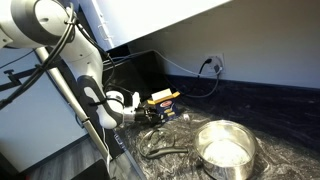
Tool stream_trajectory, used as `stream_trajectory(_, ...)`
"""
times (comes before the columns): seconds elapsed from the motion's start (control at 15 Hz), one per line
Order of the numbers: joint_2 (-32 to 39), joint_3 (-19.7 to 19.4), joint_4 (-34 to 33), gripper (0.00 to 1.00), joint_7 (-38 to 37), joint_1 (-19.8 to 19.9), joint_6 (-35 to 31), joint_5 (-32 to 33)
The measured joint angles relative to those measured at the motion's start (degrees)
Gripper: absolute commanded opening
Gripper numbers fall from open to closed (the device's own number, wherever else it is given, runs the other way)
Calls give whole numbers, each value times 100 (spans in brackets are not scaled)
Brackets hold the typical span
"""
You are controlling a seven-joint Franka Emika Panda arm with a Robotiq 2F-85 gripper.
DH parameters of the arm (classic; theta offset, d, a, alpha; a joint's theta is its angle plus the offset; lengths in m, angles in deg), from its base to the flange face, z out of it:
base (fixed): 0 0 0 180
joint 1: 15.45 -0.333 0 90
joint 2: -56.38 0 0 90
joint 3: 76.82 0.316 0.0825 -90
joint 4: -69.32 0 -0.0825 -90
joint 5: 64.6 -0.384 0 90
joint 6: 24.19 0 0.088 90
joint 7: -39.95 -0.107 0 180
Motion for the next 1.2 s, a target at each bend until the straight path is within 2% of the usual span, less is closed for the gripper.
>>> stream_trajectory(0.27, -95, 22, 64, 18, -2, -13, 12, -388)
stream_trajectory(0.53, -410, 120, 419, 18, -2, -17, 59, -933)
stream_trajectory(1.2, -1987, 413, 1697, 18, 1, -17, 316, -1929)
